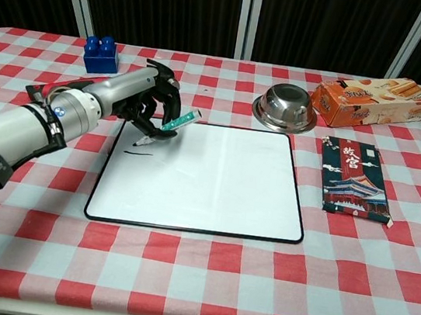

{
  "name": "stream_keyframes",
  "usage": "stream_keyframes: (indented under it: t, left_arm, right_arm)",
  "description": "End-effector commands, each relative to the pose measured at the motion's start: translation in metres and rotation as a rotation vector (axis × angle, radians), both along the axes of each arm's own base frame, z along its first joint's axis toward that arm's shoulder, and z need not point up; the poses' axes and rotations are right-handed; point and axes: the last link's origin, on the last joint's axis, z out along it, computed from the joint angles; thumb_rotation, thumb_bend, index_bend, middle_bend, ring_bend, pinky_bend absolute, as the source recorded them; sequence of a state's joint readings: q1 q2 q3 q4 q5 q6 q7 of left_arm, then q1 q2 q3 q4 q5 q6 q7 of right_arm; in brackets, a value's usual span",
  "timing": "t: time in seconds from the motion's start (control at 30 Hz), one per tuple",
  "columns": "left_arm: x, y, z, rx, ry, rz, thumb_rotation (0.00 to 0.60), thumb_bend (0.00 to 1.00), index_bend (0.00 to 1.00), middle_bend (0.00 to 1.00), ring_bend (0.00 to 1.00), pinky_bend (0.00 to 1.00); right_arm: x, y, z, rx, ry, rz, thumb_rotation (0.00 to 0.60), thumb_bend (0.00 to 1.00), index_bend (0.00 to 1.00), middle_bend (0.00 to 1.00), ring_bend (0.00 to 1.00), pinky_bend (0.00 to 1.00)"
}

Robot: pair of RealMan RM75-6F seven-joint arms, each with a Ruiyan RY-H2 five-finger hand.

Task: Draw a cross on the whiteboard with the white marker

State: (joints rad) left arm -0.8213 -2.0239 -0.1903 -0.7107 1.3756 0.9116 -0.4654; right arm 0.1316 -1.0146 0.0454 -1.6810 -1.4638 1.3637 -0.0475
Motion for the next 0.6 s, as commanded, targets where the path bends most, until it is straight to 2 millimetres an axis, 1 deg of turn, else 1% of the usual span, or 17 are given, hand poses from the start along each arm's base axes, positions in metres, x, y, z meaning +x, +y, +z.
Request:
stream_keyframes:
  t: [0.03,0.2,0.37,0.47,0.6]
  left_arm:
    - [-0.002,-0.003,-0.001,-0.010,-0.004,0.005,0.600,0.34,0.60,0.59,0.75,0.92]
    - [0.001,-0.016,-0.006,-0.042,-0.026,0.002,0.600,0.34,0.60,0.59,0.75,0.92]
    - [0.005,-0.036,-0.011,-0.089,-0.063,0.015,0.600,0.34,0.60,0.59,0.75,0.92]
    - [0.010,-0.039,-0.004,-0.058,-0.081,0.006,0.600,0.34,0.60,0.59,0.75,0.92]
    - [0.019,-0.031,0.014,-0.010,-0.115,-0.008,0.600,0.34,0.60,0.59,0.75,0.92]
  right_arm:
    - [0.001,-0.001,0.000,0.003,0.001,0.001,0.600,0.14,0.04,0.11,0.00,0.09]
    - [0.002,-0.003,-0.003,0.012,-0.002,0.008,0.600,0.14,0.04,0.11,0.00,0.09]
    - [0.002,-0.005,-0.003,0.015,-0.007,0.014,0.600,0.14,0.04,0.11,0.00,0.09]
    - [0.002,-0.004,-0.002,0.011,-0.010,0.018,0.600,0.14,0.04,0.11,0.00,0.09]
    - [0.001,-0.002,-0.001,0.009,-0.011,0.020,0.600,0.14,0.04,0.11,0.00,0.09]
